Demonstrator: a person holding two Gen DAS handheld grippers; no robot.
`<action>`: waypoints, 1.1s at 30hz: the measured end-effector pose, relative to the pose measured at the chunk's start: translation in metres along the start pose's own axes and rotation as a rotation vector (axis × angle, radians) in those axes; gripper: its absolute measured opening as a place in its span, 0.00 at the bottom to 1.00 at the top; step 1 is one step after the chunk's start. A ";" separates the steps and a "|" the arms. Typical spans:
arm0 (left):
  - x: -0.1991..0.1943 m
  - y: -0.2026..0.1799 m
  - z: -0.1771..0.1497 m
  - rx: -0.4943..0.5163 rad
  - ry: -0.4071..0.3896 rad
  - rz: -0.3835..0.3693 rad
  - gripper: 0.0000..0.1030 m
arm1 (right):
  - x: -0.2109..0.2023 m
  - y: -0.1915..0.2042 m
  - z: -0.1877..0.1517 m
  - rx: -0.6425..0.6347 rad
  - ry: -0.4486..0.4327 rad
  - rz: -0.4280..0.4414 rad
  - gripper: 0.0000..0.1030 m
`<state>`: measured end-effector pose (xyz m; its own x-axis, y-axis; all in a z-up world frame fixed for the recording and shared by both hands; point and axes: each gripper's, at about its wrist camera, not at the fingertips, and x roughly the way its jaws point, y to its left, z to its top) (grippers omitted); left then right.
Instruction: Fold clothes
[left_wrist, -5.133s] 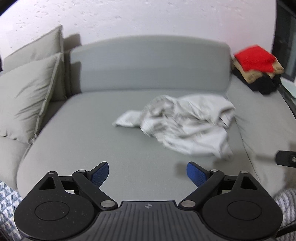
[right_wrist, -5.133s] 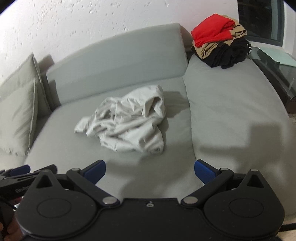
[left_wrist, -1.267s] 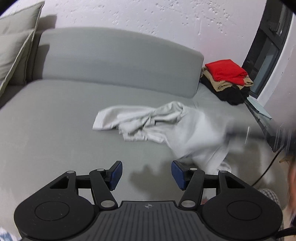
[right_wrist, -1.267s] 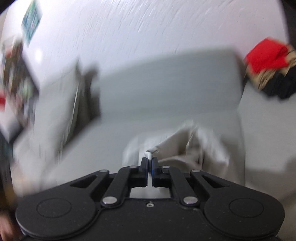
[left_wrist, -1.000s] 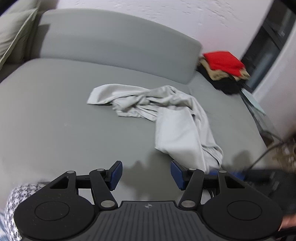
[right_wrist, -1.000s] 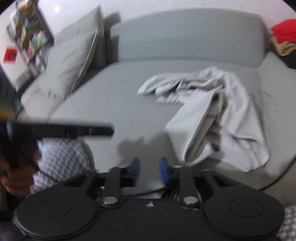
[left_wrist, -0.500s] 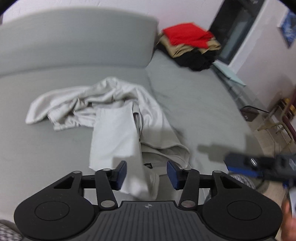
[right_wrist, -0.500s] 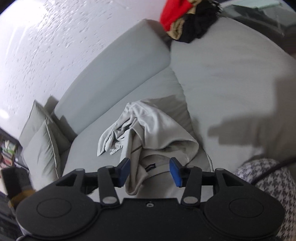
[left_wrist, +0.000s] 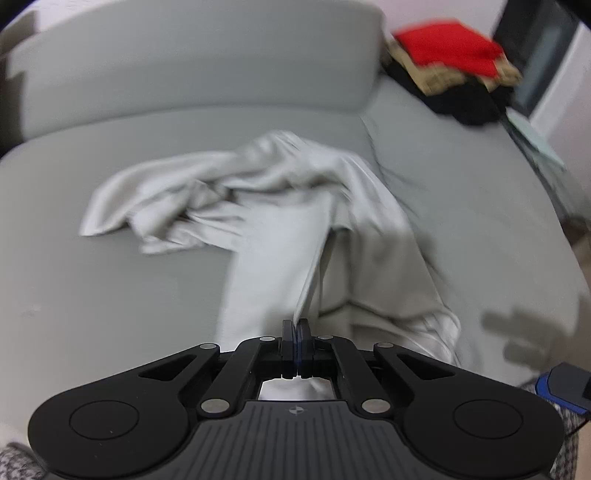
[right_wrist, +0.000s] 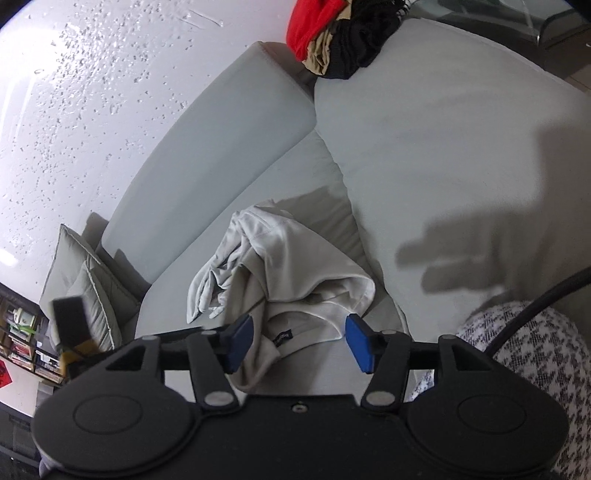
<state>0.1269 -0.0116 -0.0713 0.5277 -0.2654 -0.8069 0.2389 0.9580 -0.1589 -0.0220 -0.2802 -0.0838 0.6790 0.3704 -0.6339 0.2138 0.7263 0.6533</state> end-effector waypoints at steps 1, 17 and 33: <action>-0.012 0.010 -0.002 -0.018 -0.034 0.006 0.00 | 0.002 -0.001 0.000 0.002 0.003 -0.002 0.52; -0.095 0.152 -0.039 -0.284 -0.193 0.136 0.04 | 0.044 -0.005 -0.011 0.062 0.118 -0.025 0.53; -0.038 0.177 -0.099 -0.648 -0.053 -0.124 0.30 | 0.044 -0.032 -0.004 0.265 0.090 0.106 0.63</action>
<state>0.0687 0.1788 -0.1254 0.5715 -0.3670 -0.7339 -0.2295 0.7872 -0.5724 -0.0016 -0.2847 -0.1339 0.6451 0.4943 -0.5827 0.3292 0.5085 0.7957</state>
